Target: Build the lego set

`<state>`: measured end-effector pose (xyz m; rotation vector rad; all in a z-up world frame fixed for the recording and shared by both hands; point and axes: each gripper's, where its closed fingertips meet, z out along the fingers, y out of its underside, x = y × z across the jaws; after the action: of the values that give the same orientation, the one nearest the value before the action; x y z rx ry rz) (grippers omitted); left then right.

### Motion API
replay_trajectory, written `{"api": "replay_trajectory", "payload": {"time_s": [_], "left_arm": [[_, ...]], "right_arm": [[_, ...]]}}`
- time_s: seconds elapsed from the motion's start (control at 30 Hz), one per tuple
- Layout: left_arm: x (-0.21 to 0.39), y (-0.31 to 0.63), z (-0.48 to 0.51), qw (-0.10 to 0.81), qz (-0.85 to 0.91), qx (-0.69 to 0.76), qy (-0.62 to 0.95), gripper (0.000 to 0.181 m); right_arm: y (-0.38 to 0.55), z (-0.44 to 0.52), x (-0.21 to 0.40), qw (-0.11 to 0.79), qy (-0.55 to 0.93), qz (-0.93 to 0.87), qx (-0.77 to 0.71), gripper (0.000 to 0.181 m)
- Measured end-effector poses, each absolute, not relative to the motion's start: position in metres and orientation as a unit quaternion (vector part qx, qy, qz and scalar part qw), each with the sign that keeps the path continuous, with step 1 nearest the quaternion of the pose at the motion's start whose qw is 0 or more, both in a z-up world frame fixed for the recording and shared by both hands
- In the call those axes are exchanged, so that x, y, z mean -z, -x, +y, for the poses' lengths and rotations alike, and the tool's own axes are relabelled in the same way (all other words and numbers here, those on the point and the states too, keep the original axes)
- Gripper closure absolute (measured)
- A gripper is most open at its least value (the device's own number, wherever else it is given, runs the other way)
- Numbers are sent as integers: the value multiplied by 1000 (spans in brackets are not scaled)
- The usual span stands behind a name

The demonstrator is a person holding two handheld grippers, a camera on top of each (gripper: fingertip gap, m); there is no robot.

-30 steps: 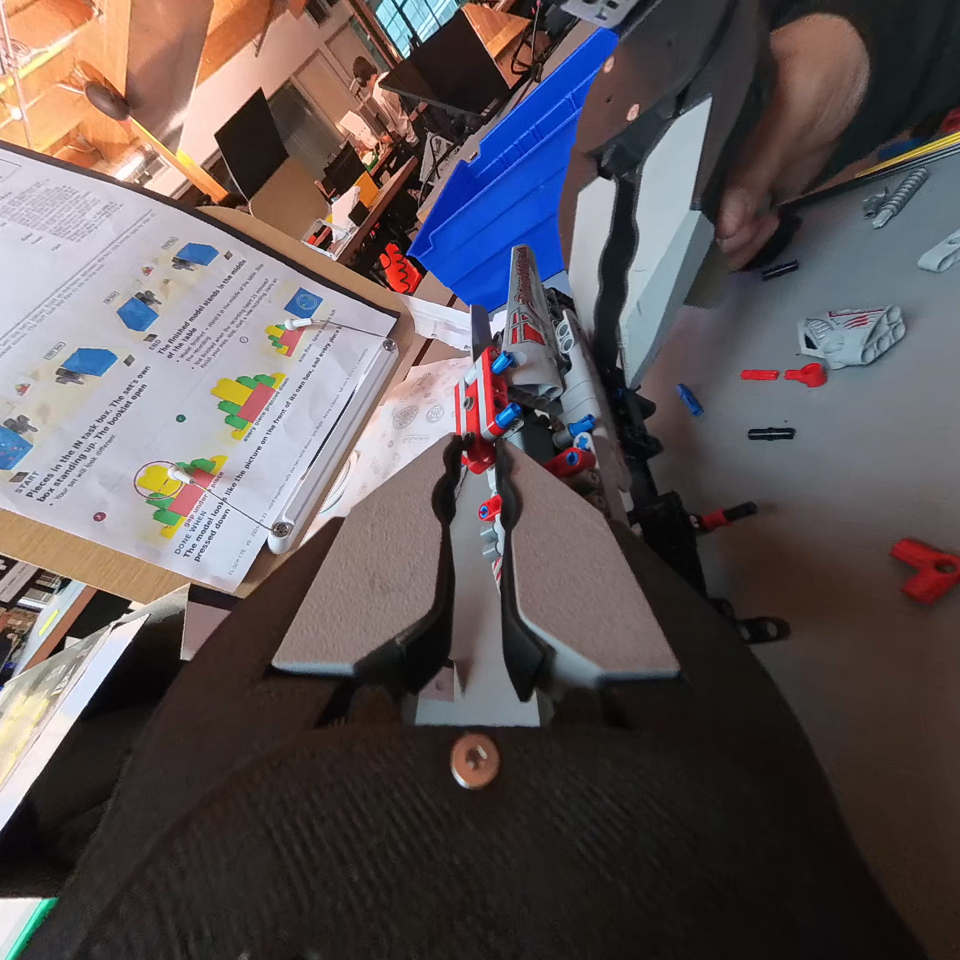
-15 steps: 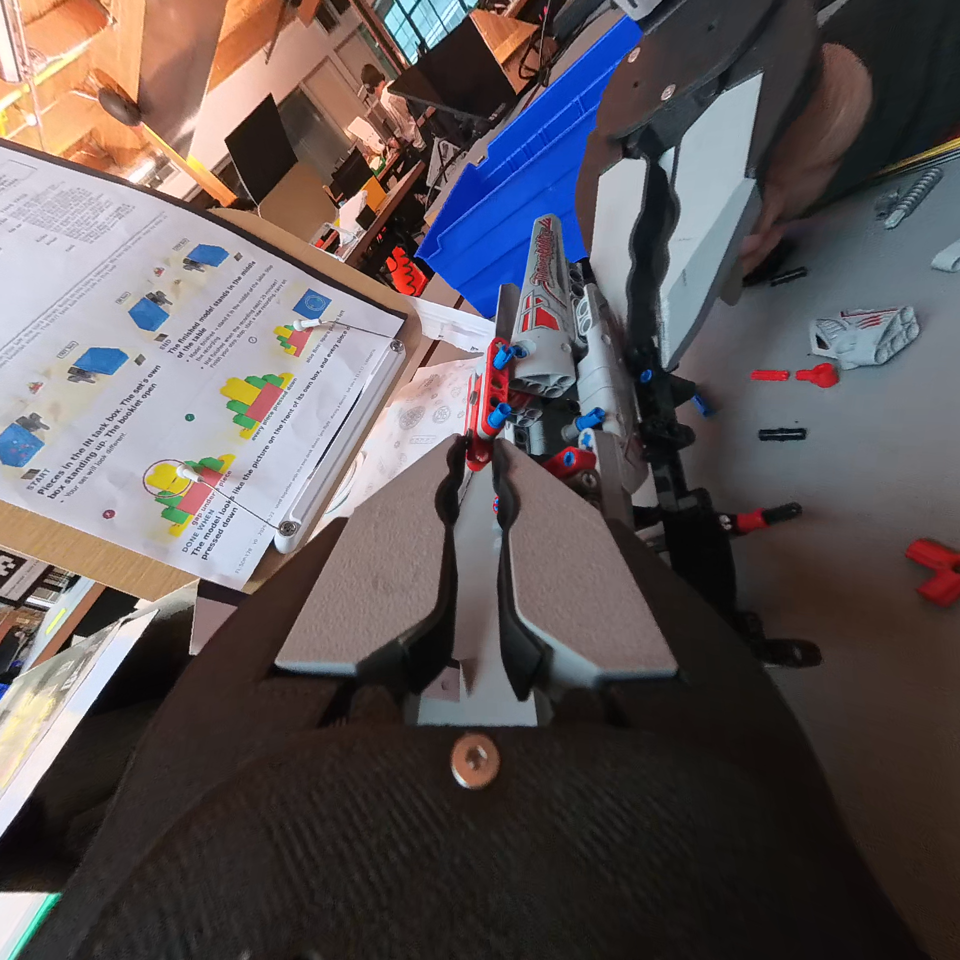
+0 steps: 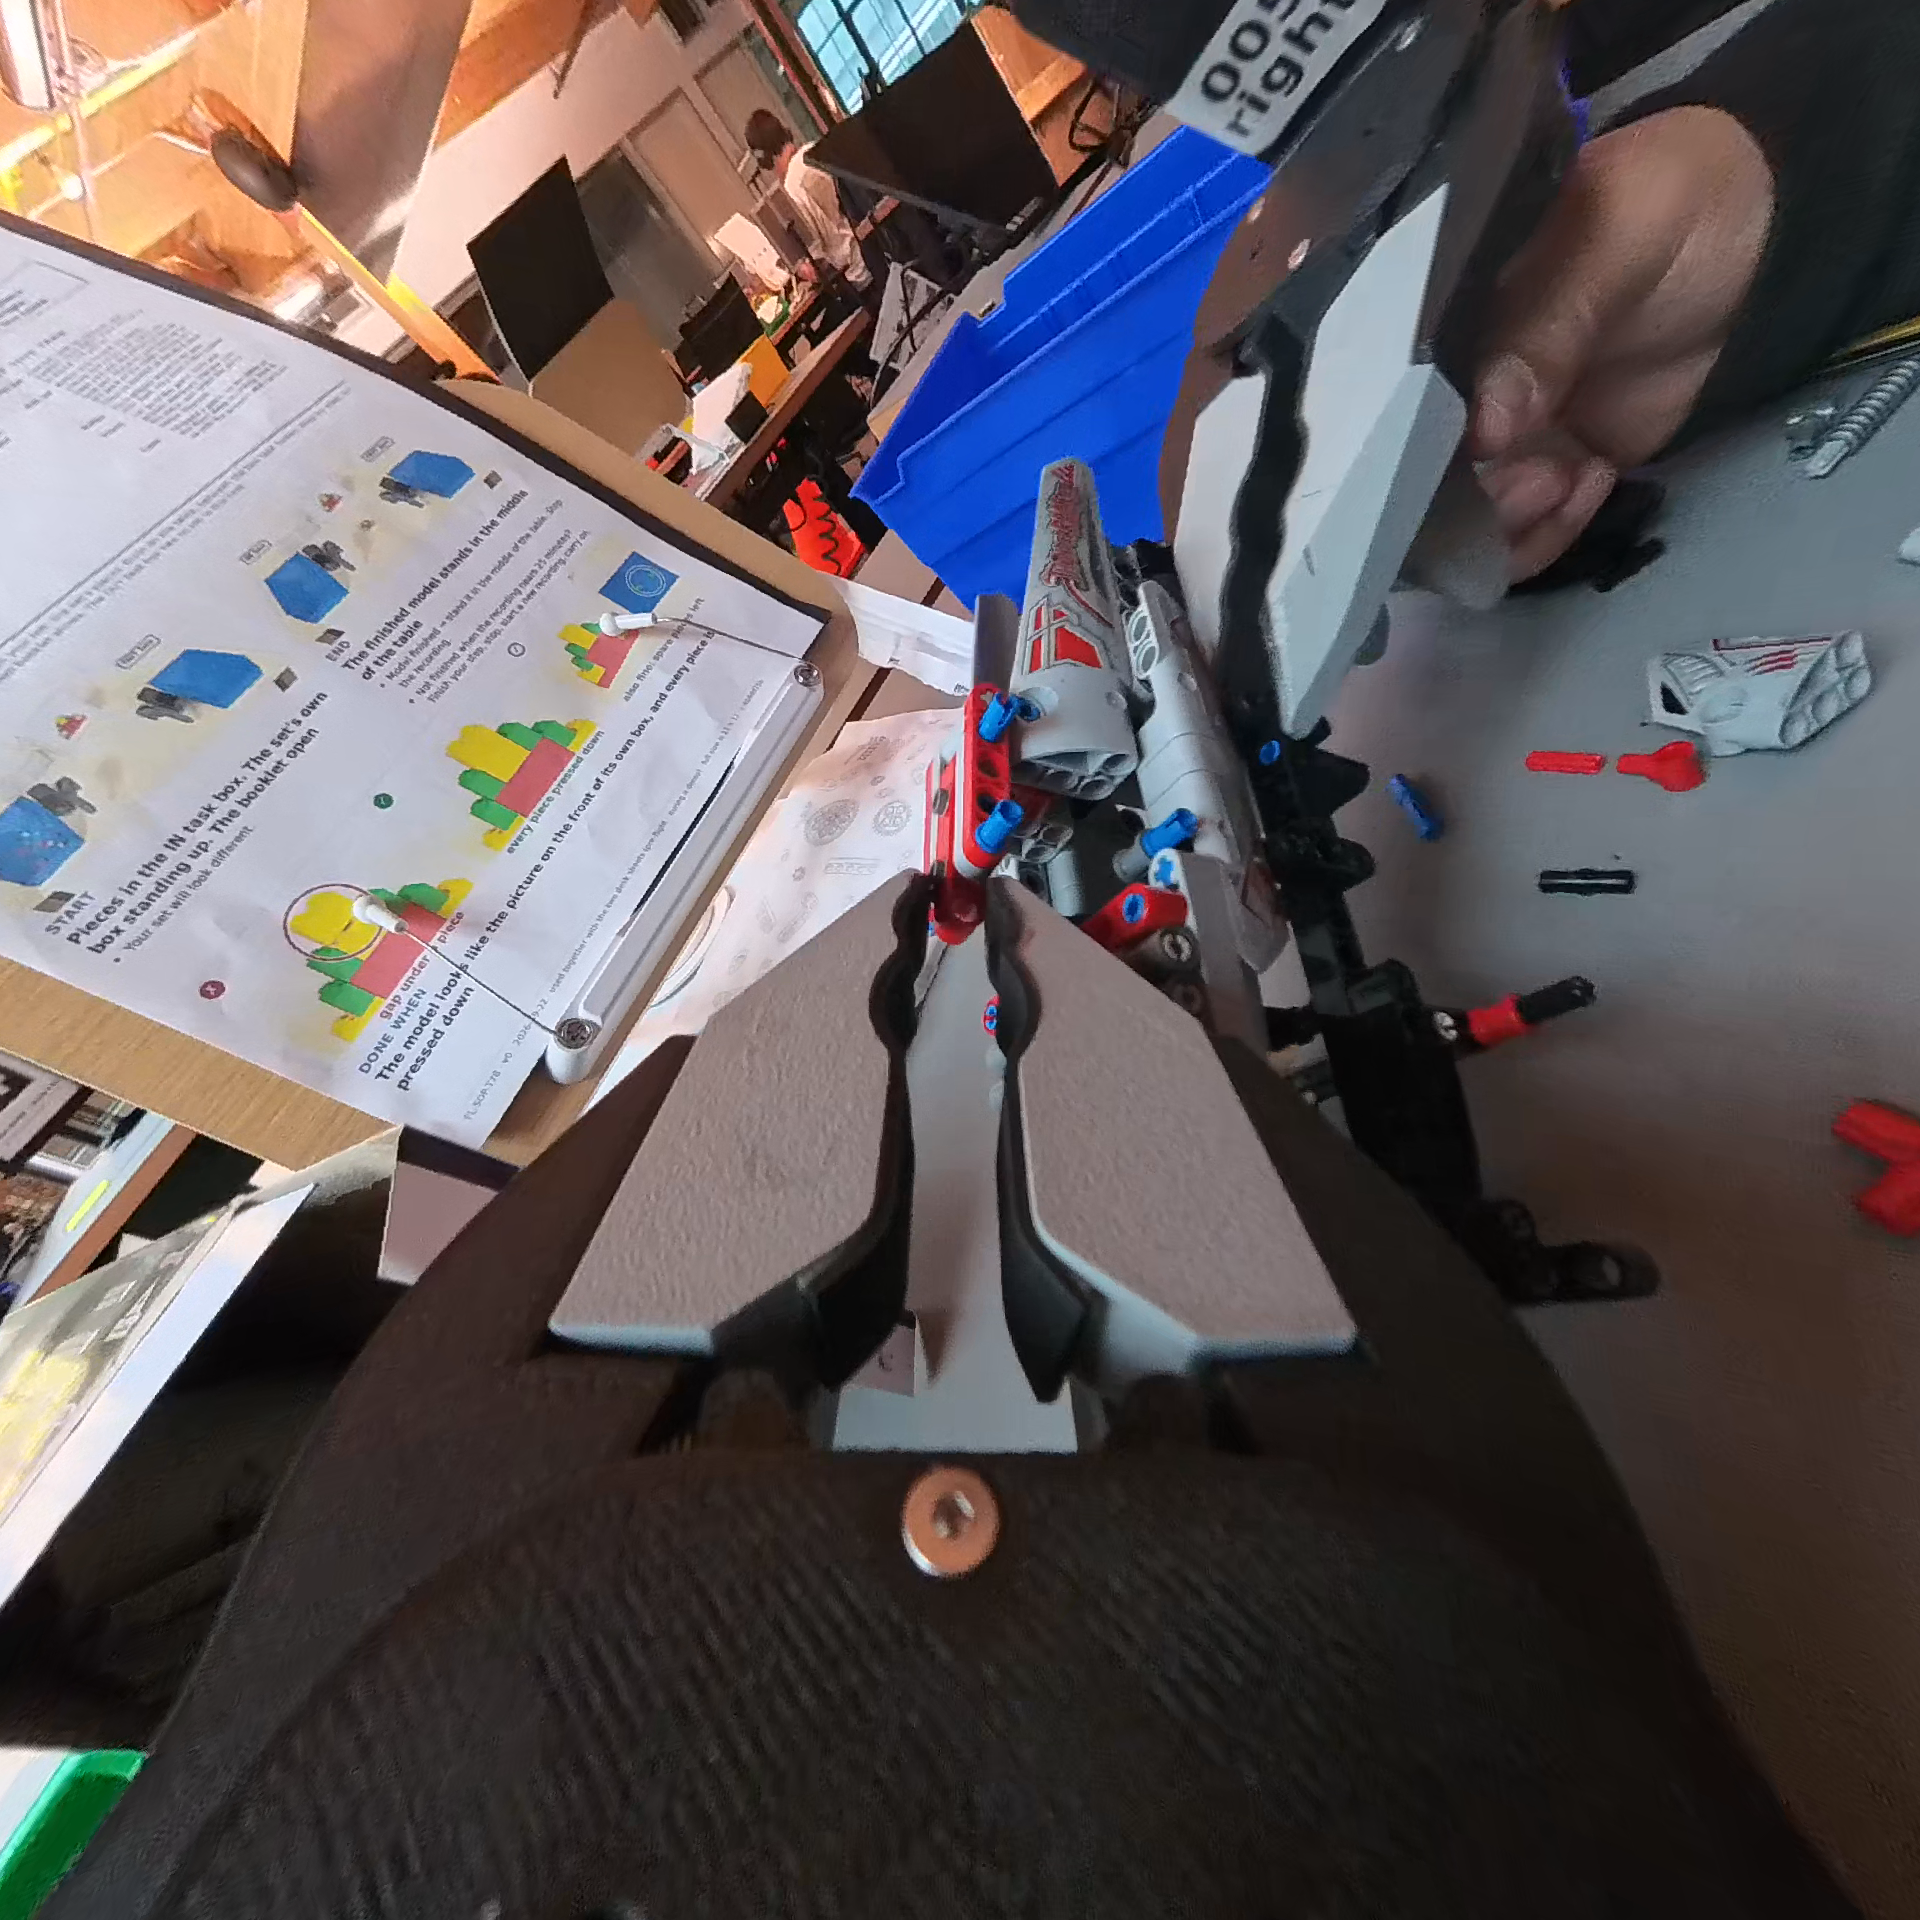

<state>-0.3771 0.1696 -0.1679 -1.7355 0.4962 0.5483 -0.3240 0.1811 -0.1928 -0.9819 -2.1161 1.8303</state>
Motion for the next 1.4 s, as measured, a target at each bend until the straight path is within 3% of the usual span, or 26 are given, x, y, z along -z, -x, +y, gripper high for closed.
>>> {"api": "replay_trajectory", "payload": {"time_s": [0.47, 0.63, 0.8, 1.4], "left_arm": [[168, 380, 168, 594, 177, -195, 761, 172], [168, 385, 168, 595, 162, -195, 763, 171], [168, 383, 168, 594, 172, -203, 759, 171], [167, 374, 171, 584, 214, -241, 745, 172]], "right_arm": [[329, 186, 184, -15, 395, -652, -647, 176], [329, 204, 145, -122, 394, -503, -760, 181], [331, 221, 142, -84, 404, -502, -760, 181], [323, 192, 158, -78, 380, -583, -714, 178]]}}
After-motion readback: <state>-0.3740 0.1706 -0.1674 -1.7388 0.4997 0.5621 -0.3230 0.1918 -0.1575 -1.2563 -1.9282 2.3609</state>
